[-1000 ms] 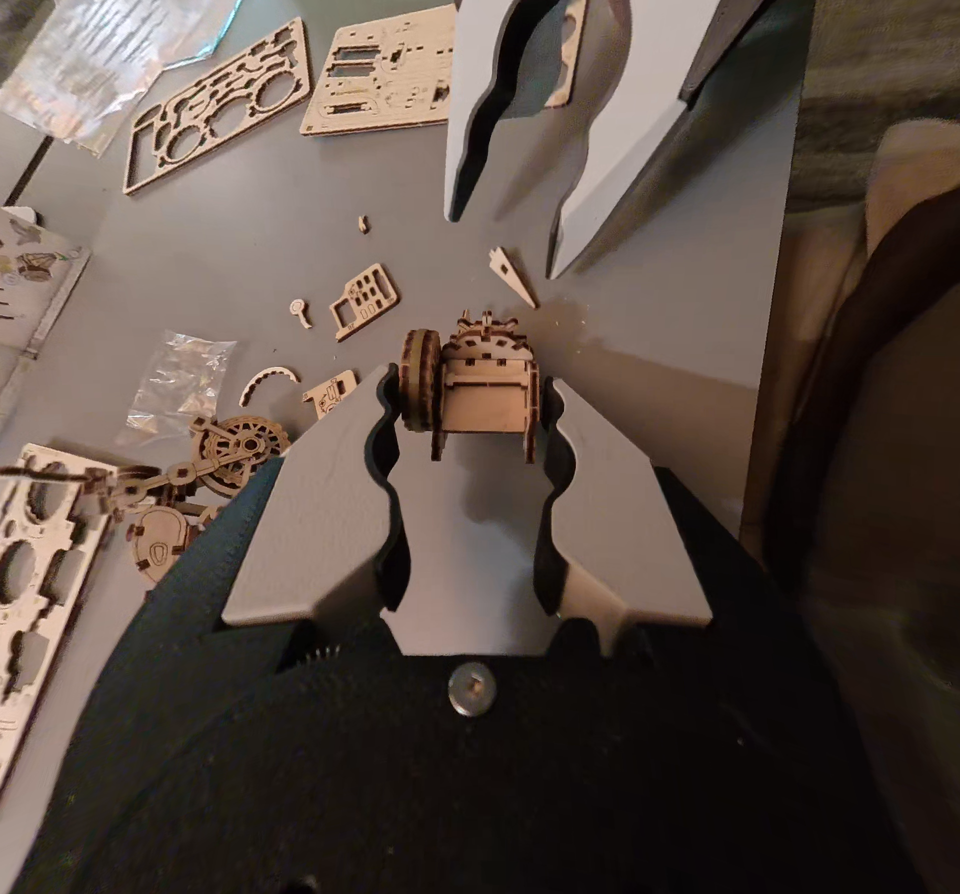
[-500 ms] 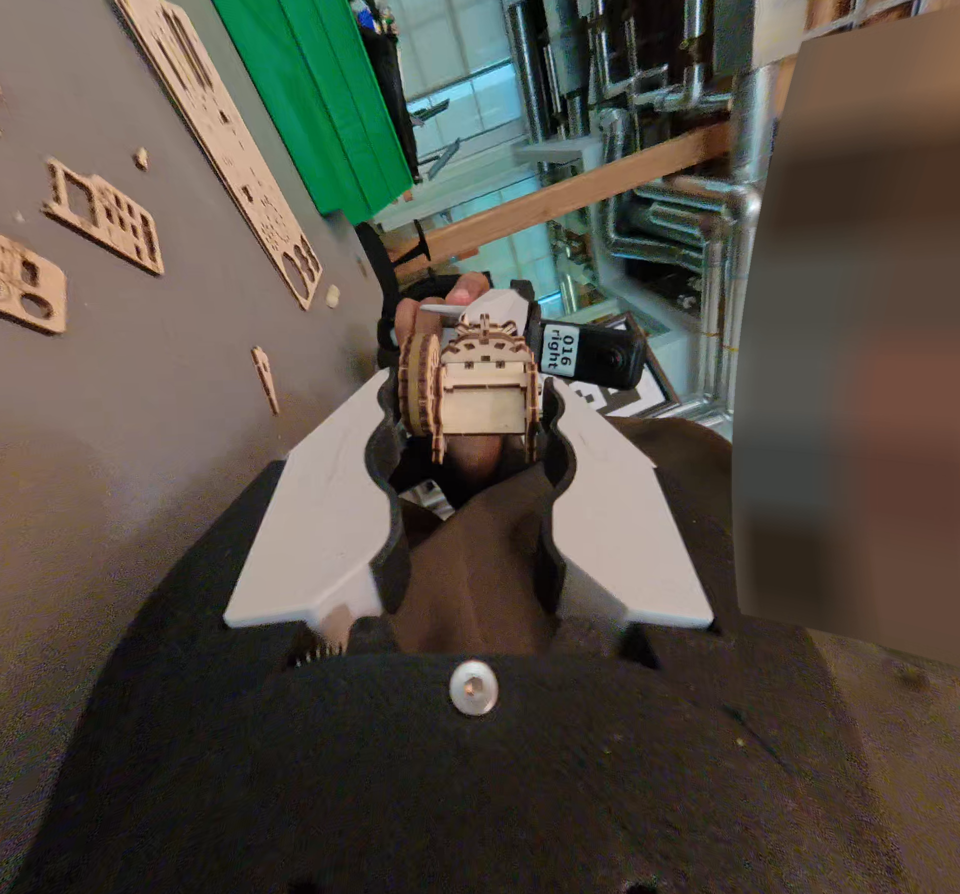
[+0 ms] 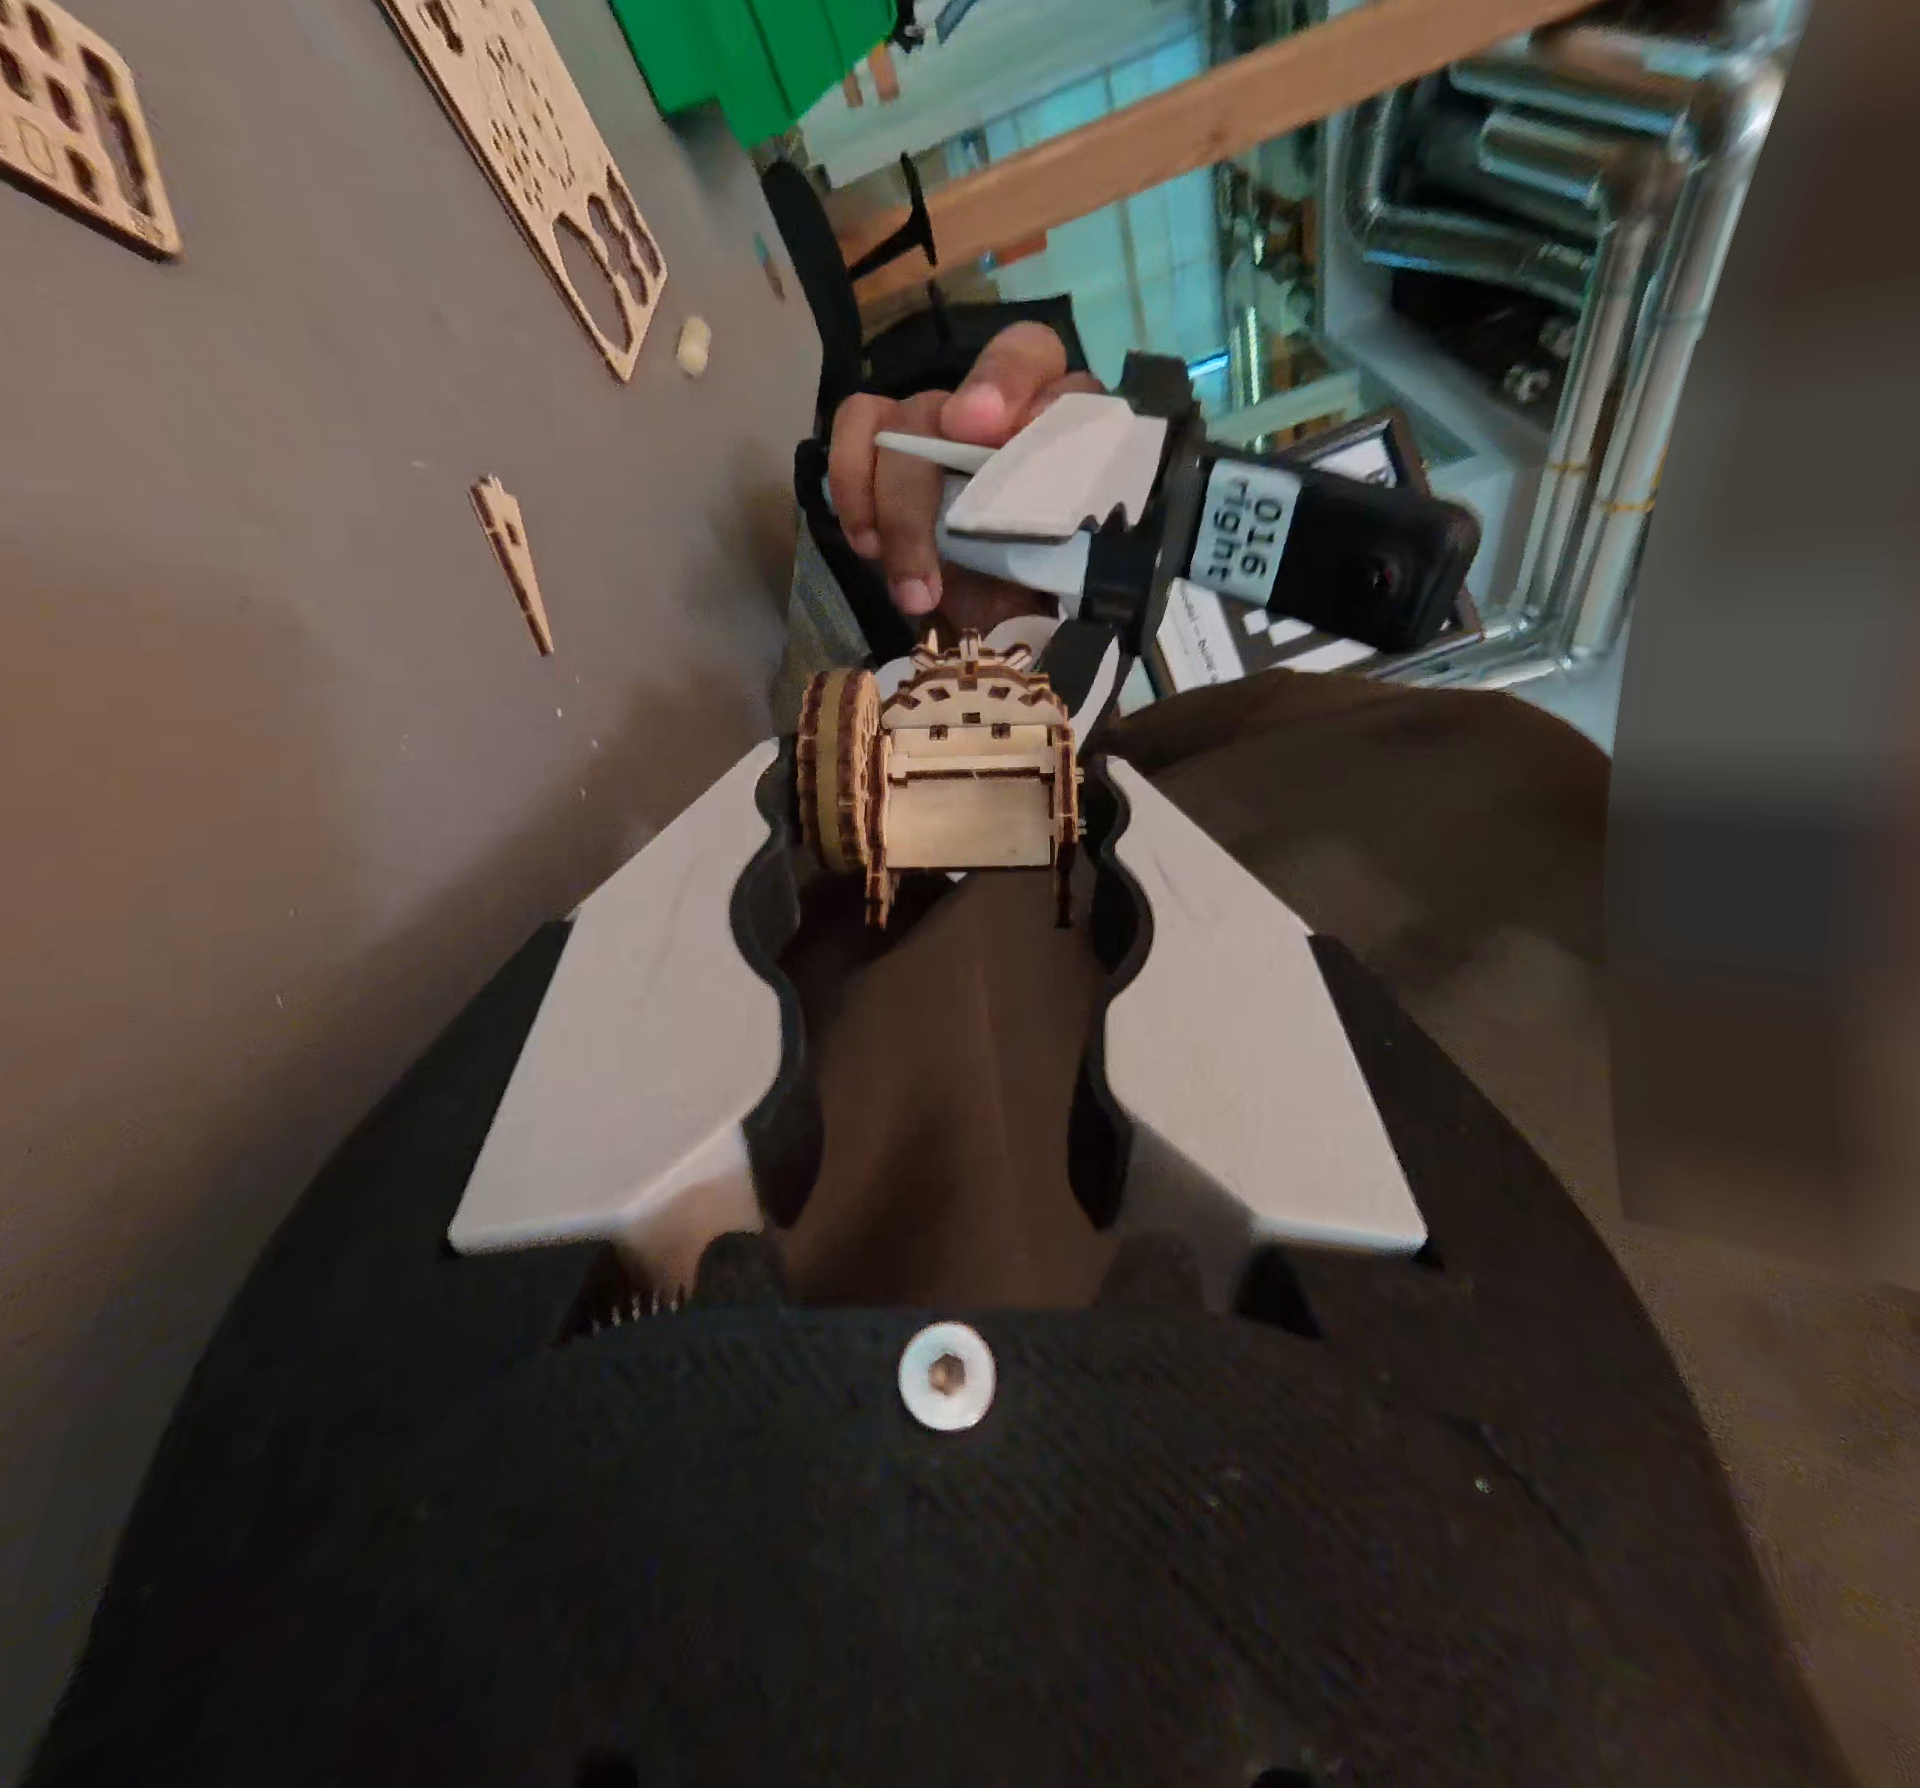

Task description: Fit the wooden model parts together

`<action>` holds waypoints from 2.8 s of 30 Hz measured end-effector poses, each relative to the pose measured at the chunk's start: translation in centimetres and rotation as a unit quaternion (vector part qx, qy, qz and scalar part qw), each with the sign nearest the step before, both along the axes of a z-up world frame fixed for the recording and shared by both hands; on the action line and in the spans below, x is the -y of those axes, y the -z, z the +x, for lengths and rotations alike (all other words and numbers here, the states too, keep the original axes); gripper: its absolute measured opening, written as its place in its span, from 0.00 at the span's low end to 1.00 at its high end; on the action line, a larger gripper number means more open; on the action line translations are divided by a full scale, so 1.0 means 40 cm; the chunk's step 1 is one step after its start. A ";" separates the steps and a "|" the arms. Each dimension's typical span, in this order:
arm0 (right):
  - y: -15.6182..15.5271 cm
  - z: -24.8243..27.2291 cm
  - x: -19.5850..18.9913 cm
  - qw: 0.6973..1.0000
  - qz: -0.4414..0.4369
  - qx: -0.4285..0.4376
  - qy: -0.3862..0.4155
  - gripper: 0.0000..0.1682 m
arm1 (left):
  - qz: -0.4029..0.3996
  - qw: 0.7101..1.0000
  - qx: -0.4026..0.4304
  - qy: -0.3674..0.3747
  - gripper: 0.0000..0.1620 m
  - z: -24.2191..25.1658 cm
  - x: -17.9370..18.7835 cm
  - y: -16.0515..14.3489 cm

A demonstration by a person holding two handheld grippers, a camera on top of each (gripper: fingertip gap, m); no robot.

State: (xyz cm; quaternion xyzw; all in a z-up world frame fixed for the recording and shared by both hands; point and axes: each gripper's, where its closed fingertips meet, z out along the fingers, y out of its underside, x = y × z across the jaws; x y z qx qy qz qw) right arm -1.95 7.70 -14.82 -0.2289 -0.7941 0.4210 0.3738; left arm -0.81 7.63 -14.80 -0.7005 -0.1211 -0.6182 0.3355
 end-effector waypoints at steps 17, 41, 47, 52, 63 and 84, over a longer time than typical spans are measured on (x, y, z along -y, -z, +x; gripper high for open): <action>0.029 0.033 0.048 0.996 -0.037 0.063 -0.060 0.22 | 0.011 0.999 -0.001 0.048 0.52 0.036 0.019 0.000; 0.013 -0.003 -0.010 0.726 -0.555 0.405 0.019 0.22 | 0.274 0.714 -0.641 -0.065 0.56 -0.041 -0.028 0.034; 0.014 0.010 0.016 0.674 -0.587 0.448 -0.008 0.22 | 0.283 0.692 -0.664 -0.022 0.53 -0.006 -0.022 0.075; 0.009 0.018 0.039 0.662 -0.590 0.462 -0.024 0.22 | 0.293 0.682 -0.670 -0.008 0.44 0.011 -0.017 0.086; -0.013 0.023 0.043 0.651 -0.603 0.459 -0.049 0.20 | 0.295 0.745 -0.598 -0.013 0.34 0.013 -0.008 0.051; -0.085 -0.013 -0.008 0.836 -0.493 0.236 -0.041 0.30 | 0.218 0.926 -0.290 -0.107 0.33 -0.023 -0.025 -0.056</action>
